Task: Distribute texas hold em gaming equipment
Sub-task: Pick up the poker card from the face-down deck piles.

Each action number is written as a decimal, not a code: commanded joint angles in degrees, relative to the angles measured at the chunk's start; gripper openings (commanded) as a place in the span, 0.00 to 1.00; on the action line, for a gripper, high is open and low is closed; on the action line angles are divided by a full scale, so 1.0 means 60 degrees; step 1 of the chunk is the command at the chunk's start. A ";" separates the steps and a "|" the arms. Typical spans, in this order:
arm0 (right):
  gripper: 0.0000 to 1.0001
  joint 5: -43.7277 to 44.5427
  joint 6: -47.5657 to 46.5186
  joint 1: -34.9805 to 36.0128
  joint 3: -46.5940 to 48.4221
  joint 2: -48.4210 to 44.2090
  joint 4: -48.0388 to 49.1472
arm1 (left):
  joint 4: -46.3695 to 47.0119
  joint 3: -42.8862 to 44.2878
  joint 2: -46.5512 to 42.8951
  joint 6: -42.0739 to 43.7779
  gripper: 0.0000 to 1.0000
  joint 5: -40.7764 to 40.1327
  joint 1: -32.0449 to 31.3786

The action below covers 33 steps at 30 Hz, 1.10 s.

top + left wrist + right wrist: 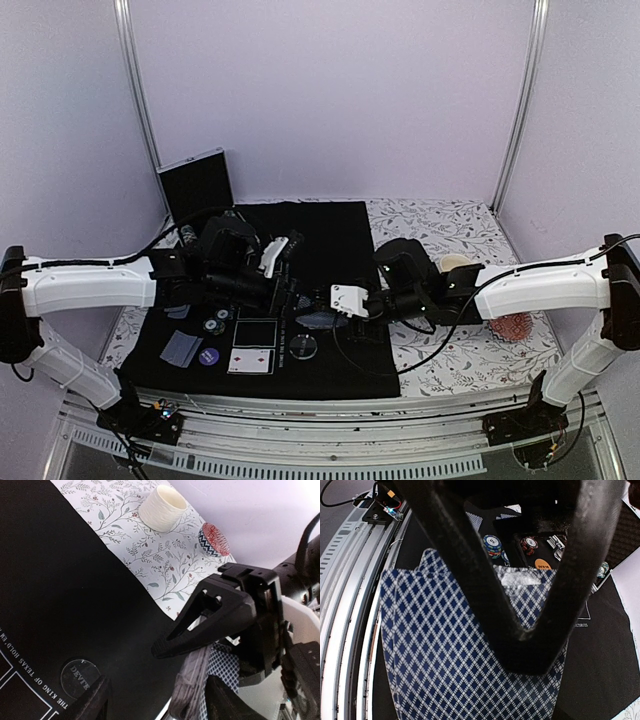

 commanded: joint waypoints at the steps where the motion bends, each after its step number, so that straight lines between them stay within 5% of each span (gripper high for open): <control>1: 0.51 0.0025 -0.0059 0.0077 0.0165 0.0008 0.0269 | -0.0787 0.0396 0.0213 0.0379 0.62 -0.0212 -0.0113; 6: 0.51 0.0116 -0.0075 0.0077 0.0053 -0.0091 0.0271 | -0.0930 0.0270 -0.0019 0.0404 0.48 -0.0415 -0.0104; 10: 0.51 0.0175 -0.0076 0.0077 -0.0040 -0.0184 0.0277 | -0.1220 0.0244 -0.0209 0.0485 0.46 -0.0728 -0.0091; 23: 0.51 0.0290 -0.0098 0.0077 -0.0142 -0.0322 0.0236 | -0.1878 0.0212 -0.0651 0.0701 0.47 -0.1165 -0.0032; 33: 0.51 0.0304 -0.0112 0.0077 -0.0133 -0.0350 0.0208 | -0.1694 0.0115 -0.1147 0.0676 0.50 0.0218 0.0285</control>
